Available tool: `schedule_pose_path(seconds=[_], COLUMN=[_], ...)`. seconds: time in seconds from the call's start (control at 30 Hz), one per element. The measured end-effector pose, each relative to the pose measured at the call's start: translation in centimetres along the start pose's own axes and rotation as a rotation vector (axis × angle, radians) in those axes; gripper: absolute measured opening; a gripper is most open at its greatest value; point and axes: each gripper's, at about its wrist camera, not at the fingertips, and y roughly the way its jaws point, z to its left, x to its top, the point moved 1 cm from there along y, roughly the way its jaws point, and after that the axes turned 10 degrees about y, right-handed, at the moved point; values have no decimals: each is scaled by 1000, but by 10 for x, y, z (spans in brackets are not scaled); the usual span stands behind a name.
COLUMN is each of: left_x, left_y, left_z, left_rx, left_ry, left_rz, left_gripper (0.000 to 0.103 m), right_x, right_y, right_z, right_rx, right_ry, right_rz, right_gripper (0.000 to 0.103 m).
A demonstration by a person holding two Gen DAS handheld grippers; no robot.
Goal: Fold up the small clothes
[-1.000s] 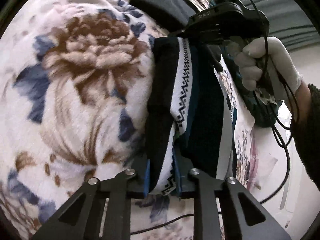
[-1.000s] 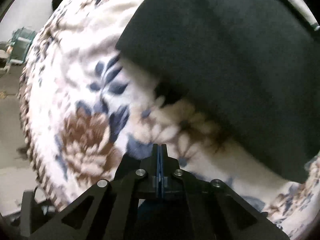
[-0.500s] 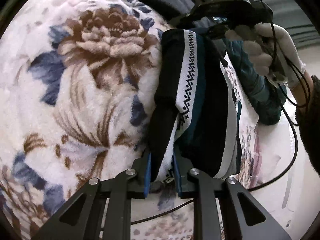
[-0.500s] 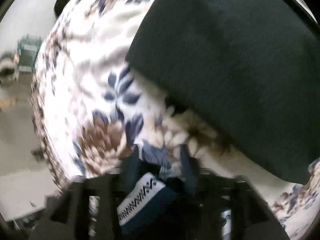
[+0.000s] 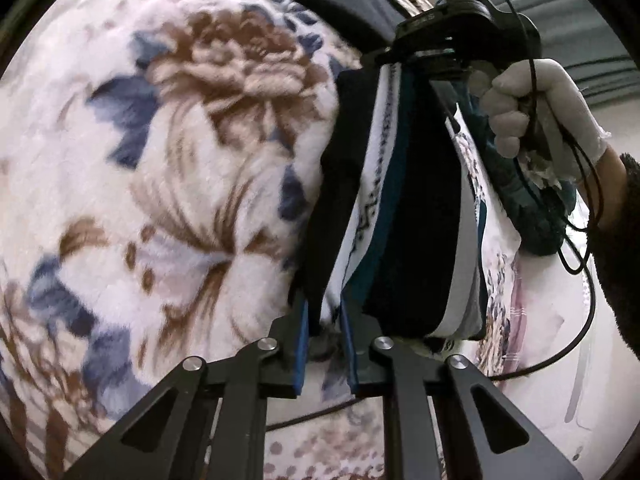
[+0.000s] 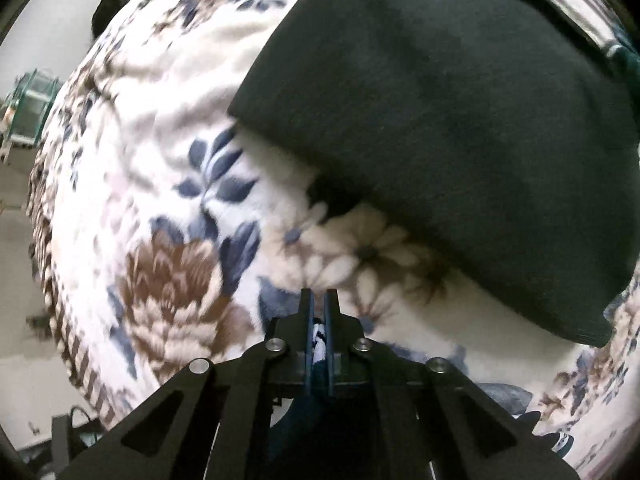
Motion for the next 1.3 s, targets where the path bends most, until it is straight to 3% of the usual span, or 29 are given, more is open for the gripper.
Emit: schedule_pose_path(seconds=[0.1, 0.17, 0.2, 0.23, 0.27, 0.3, 0.33, 0.4, 0.47, 0.6, 0.73, 0.87, 0.9, 0.93, 0.97, 1.17, 1.27, 1.3], left_x=[-8, -6, -3, 2, 5, 12, 18, 38, 57, 96, 123, 127, 124, 122, 120, 114, 116, 118], left_y=[7, -2, -8, -17, -24, -32, -37, -42, -36, -2, 34, 49, 49, 50, 51, 49, 54, 56], left_z=[5, 9, 11, 13, 14, 16, 17, 19, 19, 11, -5, -23, -26, -29, -29, -27, -27, -28], left_rx=[9, -4, -14, -15, -21, -41, -54, -90, -78, -129, -144, -118, -103, -90, -86, -60, -53, -48], left_ry=[-20, -67, -85, -109, -121, -136, -146, -150, -137, -102, -66, 0, 20, 33, 36, 45, 53, 57], left_rz=[64, 64, 55, 36, 19, -14, -40, -83, -85, -63, 0, 46, 58, 70, 76, 120, 134, 138], left_gripper=[10, 12, 19, 28, 50, 65, 68, 71, 73, 73, 73, 73, 73, 73, 73, 73, 73, 73], right_x=[7, 9, 9, 8, 3, -7, -16, -46, -80, -167, -250, -311, -319, -328, -334, -360, -362, -360], right_y=[1, 2, 0, -6, -17, -36, -46, -77, -98, -100, -68, -24, -19, -17, -17, -59, -52, -42], right_z=[-13, -23, -29, -39, -50, -67, -79, -118, -157, -237, -291, -294, -293, -289, -285, -267, -268, -270], right_rx=[35, 93, 119, 136, 174, 213, 227, 269, 286, 273, 342, 481, 521, 567, 566, 447, 440, 429], right_ry=[39, 52, 67, 80, 106, 151, 177, 266, 363, 598, 817, 975, 994, 1009, 1015, 999, 988, 983], right_rz=[26, 74, 104, 109, 87, 40, 14, -60, -112, -131, -40, 30, 24, -8, -26, -134, -88, -55], right_gripper=[5, 9, 28, 39, 49, 52, 54, 69, 79, 84, 84, 84, 74, 57, 11, 11, 12, 21])
